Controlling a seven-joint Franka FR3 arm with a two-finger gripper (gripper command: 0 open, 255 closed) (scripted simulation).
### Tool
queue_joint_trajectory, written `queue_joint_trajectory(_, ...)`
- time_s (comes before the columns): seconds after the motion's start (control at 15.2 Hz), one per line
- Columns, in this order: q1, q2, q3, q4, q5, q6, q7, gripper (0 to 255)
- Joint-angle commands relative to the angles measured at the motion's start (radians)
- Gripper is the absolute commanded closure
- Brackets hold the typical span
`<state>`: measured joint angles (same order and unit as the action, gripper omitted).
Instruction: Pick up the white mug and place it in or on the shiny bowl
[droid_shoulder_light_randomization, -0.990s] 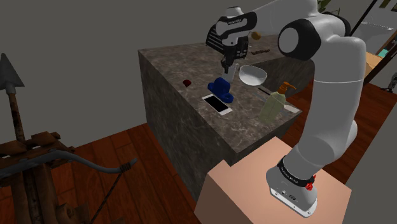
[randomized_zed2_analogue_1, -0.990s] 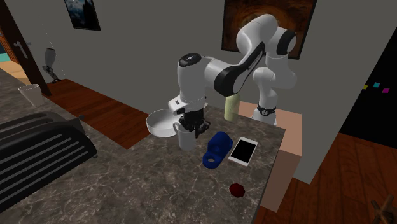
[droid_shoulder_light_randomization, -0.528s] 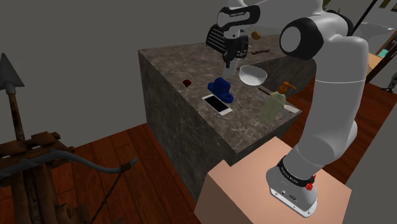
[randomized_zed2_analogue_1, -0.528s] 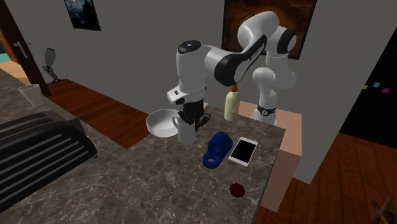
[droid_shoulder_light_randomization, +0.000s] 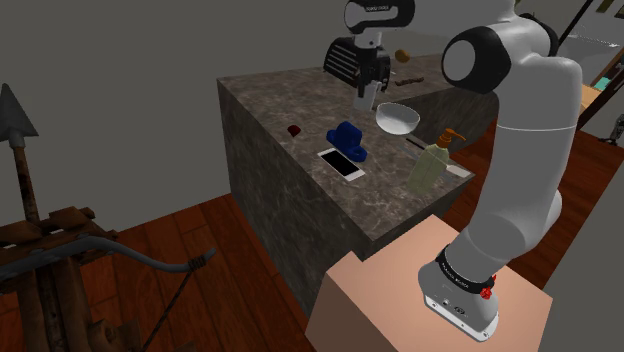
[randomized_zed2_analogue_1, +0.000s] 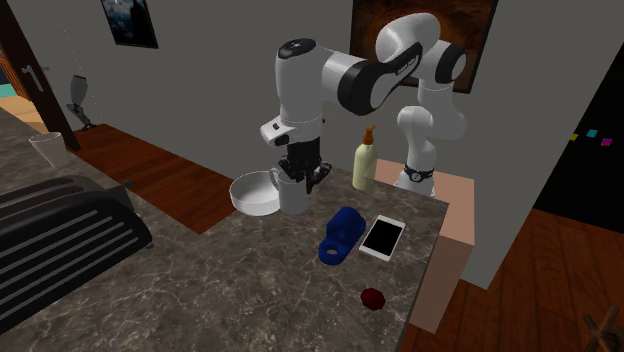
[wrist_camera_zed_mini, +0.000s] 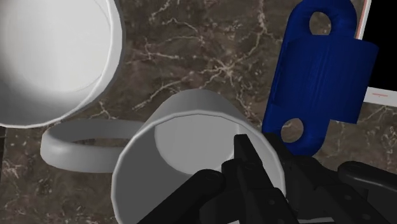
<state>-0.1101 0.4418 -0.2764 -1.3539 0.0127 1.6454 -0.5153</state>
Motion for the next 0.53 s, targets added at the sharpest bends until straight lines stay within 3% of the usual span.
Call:
queue_joint_trajectory(0.0,-0.001,0.001,0.0,0.029,0.0,-0.029,-0.001,255)
queue_joint_trajectory(0.33,-0.006,0.007,-0.001,0.099,0.001,-0.093,-0.005,255)
queue_joint_trajectory(0.46,-0.035,0.003,-0.014,0.099,0.0,-0.092,-0.046,255)
